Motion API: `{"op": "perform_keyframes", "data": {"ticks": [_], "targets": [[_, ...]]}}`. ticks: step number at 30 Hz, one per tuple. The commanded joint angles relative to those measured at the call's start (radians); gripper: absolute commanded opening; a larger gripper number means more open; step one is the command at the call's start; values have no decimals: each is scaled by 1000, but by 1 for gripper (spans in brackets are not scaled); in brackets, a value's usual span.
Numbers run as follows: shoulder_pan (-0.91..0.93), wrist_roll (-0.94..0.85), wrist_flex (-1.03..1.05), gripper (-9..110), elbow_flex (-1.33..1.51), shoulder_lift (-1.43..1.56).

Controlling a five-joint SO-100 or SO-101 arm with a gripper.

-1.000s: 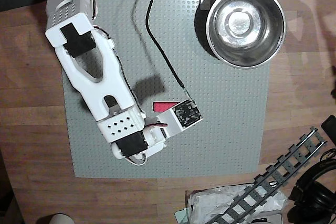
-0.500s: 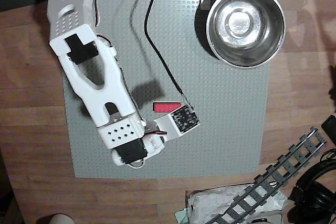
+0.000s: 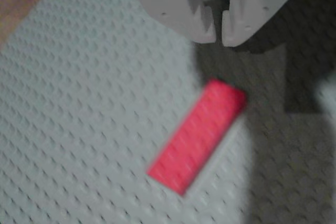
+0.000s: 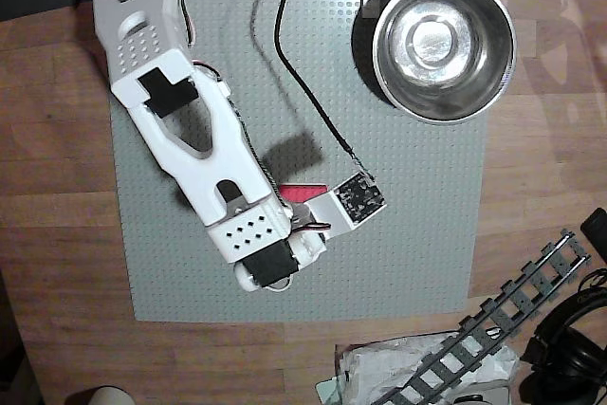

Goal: Grasp a lego block and put it in the bin.

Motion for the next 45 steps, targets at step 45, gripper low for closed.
{"op": "perform_keyframes", "data": {"ticks": [45], "targets": [[-44,273,489,13,-1201,-663]]}}
